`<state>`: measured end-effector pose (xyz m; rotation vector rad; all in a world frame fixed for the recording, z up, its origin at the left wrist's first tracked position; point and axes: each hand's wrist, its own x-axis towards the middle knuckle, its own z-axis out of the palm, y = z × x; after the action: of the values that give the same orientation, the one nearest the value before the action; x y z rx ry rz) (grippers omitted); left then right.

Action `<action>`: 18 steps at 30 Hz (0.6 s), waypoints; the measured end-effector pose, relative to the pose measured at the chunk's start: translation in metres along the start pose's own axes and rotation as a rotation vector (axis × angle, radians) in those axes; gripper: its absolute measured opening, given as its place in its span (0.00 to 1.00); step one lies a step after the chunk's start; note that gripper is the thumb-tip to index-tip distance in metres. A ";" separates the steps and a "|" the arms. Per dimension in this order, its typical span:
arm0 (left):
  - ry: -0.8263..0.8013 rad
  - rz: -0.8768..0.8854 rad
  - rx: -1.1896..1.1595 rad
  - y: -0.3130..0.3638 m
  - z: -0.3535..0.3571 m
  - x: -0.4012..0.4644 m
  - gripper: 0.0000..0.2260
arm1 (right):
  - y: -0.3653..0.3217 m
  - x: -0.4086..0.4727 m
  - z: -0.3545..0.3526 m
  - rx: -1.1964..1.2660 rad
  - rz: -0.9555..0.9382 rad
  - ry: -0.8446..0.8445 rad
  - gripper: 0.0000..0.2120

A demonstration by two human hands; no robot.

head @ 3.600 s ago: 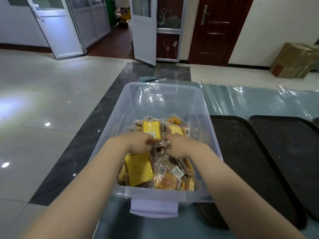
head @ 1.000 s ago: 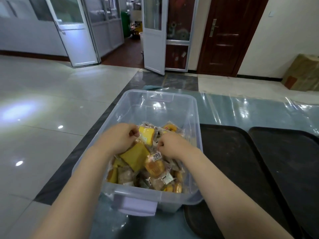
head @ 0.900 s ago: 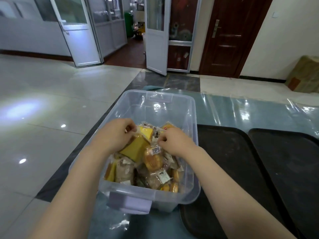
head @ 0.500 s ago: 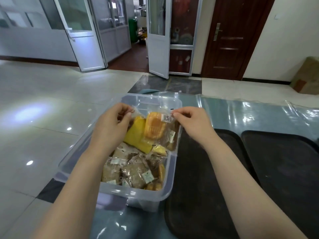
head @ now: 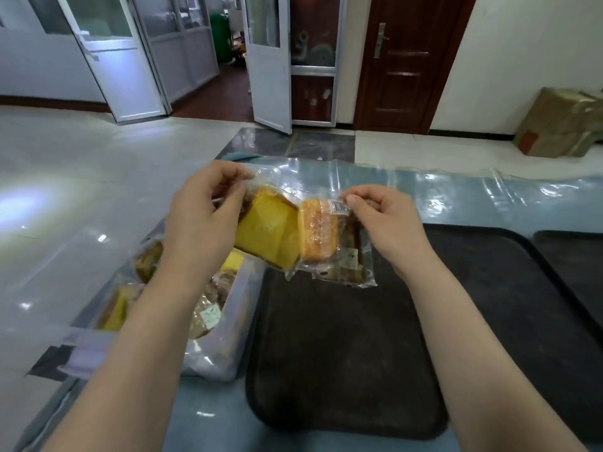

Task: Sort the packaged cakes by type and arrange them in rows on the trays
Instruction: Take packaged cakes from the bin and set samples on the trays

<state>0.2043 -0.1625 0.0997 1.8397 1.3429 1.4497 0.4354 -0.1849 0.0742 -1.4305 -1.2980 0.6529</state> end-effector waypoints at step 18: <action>-0.101 -0.438 -0.334 -0.044 0.100 -0.087 0.13 | 0.111 -0.061 -0.066 0.057 0.347 0.131 0.07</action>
<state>0.2785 -0.1979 -0.0127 1.2915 1.2637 1.2392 0.5185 -0.2486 -0.0232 -1.6394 -0.9299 0.8033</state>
